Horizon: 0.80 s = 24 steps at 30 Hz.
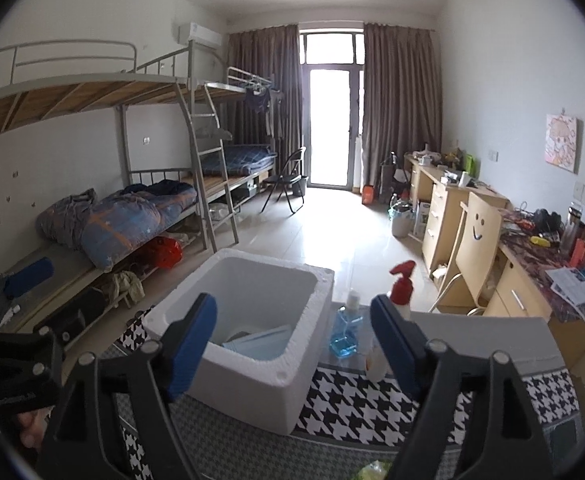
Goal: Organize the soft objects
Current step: 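Withdraw both tools from the foam box back over the table, then move the right tool toward the white tissue beside the yellow foam net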
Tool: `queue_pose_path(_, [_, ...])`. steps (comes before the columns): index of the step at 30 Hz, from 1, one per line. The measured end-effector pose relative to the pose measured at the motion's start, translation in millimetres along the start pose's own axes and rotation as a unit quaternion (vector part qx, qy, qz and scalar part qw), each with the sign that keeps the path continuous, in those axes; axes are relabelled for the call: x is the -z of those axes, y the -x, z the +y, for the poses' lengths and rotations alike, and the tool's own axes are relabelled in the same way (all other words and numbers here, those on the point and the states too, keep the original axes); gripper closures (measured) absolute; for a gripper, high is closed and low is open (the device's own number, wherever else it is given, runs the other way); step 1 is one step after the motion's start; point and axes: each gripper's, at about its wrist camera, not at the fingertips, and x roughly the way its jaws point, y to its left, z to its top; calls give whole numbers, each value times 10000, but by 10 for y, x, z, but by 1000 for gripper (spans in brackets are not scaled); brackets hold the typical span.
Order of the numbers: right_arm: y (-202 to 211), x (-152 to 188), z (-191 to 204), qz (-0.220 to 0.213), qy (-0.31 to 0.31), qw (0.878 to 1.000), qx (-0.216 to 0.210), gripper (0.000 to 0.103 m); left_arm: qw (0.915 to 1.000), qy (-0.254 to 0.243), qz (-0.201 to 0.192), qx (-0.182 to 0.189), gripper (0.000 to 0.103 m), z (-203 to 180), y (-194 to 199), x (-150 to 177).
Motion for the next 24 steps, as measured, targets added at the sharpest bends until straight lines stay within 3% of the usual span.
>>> queue_pose_path(5, [124,65,-94,-140,-116,9997,130,10,9998,-67,-27,170,1,-91,79,48])
queue_pose_path(24, [615,378,-443,-440,-281,9969,584,9,9960,-335,-88,824,1,-505,303,149])
